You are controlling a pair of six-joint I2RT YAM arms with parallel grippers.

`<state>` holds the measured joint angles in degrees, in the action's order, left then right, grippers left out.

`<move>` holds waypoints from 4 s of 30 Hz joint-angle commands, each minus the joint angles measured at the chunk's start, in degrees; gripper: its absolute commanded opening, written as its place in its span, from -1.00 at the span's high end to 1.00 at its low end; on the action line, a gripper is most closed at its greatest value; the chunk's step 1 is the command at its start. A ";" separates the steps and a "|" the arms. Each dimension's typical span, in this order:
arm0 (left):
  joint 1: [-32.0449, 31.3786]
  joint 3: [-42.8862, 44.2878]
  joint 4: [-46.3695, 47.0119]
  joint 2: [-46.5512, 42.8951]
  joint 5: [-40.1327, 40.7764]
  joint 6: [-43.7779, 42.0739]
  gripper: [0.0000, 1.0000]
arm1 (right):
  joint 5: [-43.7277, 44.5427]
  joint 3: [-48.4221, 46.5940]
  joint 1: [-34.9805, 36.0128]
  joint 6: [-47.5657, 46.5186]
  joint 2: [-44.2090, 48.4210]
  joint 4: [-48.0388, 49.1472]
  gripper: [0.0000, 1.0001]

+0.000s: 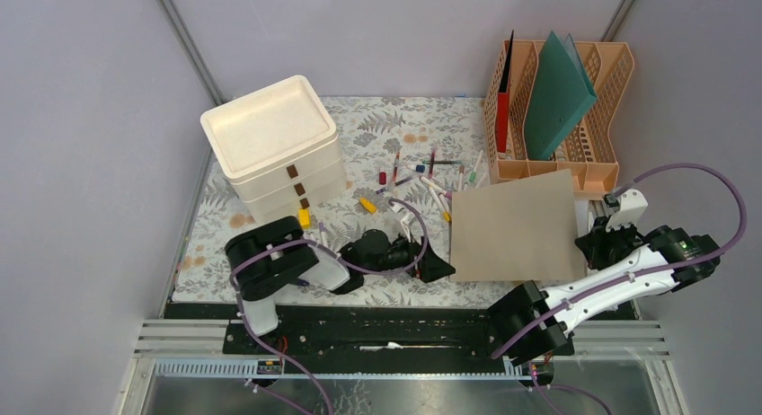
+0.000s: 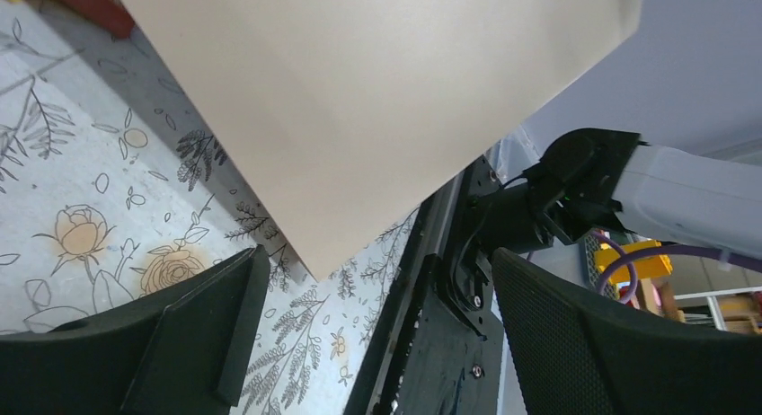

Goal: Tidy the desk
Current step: Pick up the folder from the corner of the board.

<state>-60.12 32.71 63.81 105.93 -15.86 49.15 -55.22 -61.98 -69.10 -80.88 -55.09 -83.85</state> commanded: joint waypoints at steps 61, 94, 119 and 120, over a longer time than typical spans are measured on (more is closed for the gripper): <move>-27.64 26.76 28.19 28.79 61.22 -106.65 1.00 | -0.15 5.14 0.31 0.99 -2.10 -1.40 1.00; -29.00 1.90 28.01 -2.06 74.39 -68.47 1.00 | -20.31 -21.51 17.15 34.76 -1.81 -1.40 -0.99; -28.14 24.87 25.37 4.72 81.56 -69.91 1.00 | -18.72 -21.44 45.56 53.65 0.84 13.29 -0.99; -28.13 25.59 24.48 4.91 81.58 -69.78 1.00 | -18.73 -21.70 46.57 53.95 0.52 13.44 -0.99</move>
<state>-88.29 53.76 83.66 110.72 64.71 -20.62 -73.14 -81.60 -25.80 -30.65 -53.36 -72.71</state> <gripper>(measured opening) 0.033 0.994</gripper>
